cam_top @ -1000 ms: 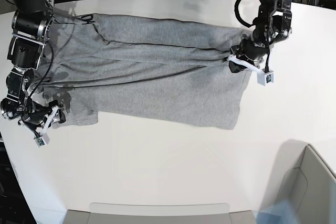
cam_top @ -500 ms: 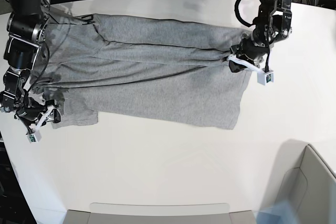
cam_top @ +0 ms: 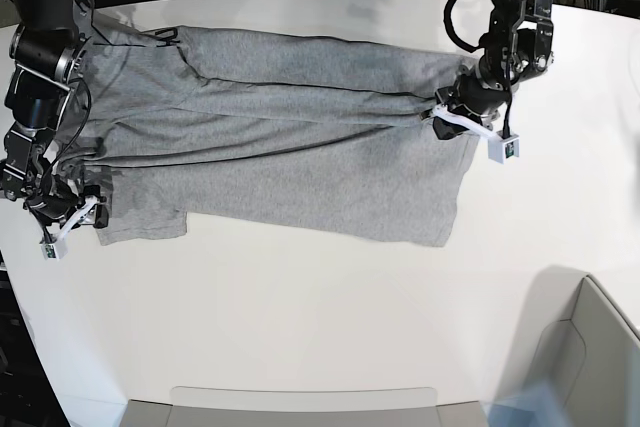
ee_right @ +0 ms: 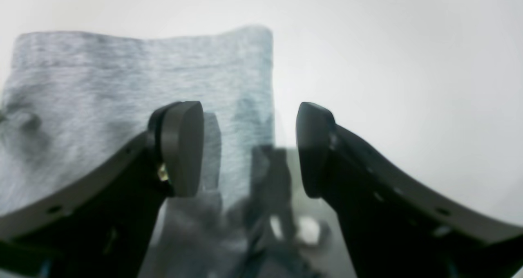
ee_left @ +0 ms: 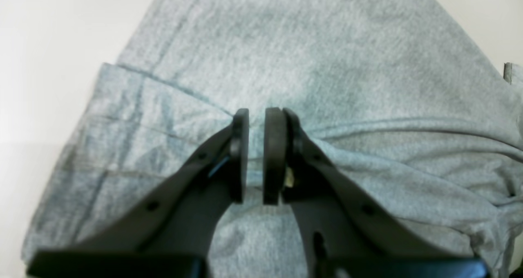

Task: Fold the T-shirt properly
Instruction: 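Grasp the sleeve side with the right gripper and fold it inward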

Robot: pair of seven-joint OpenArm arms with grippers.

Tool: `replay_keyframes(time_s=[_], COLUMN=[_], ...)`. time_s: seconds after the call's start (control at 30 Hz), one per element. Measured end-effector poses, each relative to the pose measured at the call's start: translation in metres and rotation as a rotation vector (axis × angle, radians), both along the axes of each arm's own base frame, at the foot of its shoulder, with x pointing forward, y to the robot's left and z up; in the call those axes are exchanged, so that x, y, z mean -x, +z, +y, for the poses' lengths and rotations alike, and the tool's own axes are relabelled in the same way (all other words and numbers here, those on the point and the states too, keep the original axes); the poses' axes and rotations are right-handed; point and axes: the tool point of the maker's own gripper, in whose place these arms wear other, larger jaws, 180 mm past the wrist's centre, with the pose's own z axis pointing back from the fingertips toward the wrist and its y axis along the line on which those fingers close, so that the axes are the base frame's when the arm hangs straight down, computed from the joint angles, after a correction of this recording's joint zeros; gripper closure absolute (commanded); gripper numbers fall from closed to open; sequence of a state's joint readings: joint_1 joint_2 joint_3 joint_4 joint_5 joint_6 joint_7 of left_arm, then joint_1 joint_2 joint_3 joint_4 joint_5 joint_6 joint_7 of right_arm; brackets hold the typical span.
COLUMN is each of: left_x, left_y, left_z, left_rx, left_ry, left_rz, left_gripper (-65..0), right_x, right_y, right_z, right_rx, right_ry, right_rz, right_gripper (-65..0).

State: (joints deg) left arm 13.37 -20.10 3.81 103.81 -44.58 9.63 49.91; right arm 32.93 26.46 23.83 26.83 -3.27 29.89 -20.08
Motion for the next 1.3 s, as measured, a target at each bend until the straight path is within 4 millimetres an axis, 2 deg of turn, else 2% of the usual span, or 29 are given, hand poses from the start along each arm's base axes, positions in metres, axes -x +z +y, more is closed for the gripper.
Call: replay_keyframes(time_s=[0.07,0.3,0.47,0.6,0.83,0.97,1.17,1.3], left_x=[0.001,0.002,0.002,0.002,0.001,0.0,-0.001,-0.009], left_y=[-0.001,-0.001,-0.001,-0.001,-0.001,0.0,0.0,0.006], left_z=[0.0,0.0,0.0,0.0,0.0,0.0,0.0,0.0], left_rx=[0.001,0.001,0.002,0.001,0.001,0.001,0.001,0.001], left_ry=[0.001,0.001,0.001,0.001,0.001,0.001,0.001,0.0], left_rz=[0.003,0.004,0.006,0.004,0.003,-0.001,-0.002,-0.021], left_gripper=[-8.5,-8.5,-8.5,-8.5,-8.5,-8.5,-8.5,-8.5], right_x=[0.006,0.011,0.0,-0.007,-0.005,-0.002,0.009,0.009], right_y=[-0.009,-0.015,-0.019,-0.019,-0.018,-0.02,-0.016,-0.018], right_z=[-0.015,-0.022,0.0,0.044,0.066,0.066,0.035,0.042], right_rx=[0.012,0.006,0.027,-0.079,-0.119,-0.119,-0.008,0.068], right_ry=[-0.076,-0.094,-0.044,0.086,0.187,0.191,0.196,0.254], right_rz=[-0.013,-0.024,-0.015,-0.034,0.059,0.078,0.113,0.139], right_gripper=[-35.7,-35.7,-35.7,-35.7,-35.7,-35.7,-35.7,-35.7])
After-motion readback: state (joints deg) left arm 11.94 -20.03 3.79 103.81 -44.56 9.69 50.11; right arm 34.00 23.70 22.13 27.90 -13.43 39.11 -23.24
